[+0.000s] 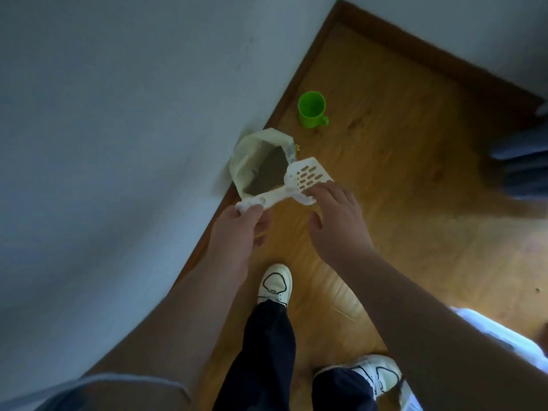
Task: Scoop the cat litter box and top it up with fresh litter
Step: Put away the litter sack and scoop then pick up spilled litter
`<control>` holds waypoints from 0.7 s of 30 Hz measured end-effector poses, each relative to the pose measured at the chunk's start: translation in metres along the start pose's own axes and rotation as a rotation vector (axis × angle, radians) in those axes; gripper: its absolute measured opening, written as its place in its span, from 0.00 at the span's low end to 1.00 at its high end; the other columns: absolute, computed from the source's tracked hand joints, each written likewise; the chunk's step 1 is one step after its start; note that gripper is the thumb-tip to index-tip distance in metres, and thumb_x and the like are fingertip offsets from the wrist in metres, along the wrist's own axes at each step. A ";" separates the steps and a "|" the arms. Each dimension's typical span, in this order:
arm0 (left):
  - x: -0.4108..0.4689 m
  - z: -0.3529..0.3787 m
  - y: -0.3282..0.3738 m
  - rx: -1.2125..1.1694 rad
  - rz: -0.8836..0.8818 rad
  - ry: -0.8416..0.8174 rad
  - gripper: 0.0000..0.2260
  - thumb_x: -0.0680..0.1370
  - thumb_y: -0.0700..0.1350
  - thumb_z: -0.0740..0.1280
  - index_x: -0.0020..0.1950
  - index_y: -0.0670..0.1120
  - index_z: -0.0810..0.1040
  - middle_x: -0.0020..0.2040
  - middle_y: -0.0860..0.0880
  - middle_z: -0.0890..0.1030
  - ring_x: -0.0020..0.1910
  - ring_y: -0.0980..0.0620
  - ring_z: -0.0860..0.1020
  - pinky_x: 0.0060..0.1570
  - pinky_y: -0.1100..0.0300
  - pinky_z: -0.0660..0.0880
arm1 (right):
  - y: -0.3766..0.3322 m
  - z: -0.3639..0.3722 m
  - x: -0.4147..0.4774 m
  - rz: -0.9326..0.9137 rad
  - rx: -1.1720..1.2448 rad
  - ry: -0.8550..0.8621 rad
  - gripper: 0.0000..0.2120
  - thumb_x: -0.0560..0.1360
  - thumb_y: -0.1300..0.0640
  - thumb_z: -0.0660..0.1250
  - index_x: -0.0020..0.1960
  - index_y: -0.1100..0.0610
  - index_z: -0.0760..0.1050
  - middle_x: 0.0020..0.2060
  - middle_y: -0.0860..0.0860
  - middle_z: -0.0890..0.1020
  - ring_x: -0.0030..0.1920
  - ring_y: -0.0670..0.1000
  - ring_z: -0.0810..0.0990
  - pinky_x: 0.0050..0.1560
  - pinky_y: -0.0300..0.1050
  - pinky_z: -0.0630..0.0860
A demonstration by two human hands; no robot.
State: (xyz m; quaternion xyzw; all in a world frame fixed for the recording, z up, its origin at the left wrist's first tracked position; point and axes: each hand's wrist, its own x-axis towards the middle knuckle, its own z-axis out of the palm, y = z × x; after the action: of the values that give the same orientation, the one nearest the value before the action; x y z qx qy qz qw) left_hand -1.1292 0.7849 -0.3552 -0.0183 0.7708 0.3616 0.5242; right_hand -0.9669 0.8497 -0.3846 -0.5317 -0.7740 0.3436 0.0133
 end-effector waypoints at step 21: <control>0.008 0.011 -0.018 1.206 0.594 -0.139 0.24 0.79 0.47 0.61 0.75 0.49 0.63 0.60 0.52 0.76 0.57 0.51 0.76 0.54 0.50 0.76 | 0.051 -0.017 -0.031 0.390 -0.039 -0.141 0.29 0.78 0.60 0.58 0.79 0.50 0.60 0.76 0.51 0.64 0.76 0.56 0.59 0.75 0.56 0.62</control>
State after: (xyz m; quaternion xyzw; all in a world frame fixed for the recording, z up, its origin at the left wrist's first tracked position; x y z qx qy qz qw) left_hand -1.1170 0.7804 -0.3739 0.5135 0.7746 -0.0029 0.3692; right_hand -0.9055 0.8424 -0.3884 -0.6463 -0.6618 0.3612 -0.1179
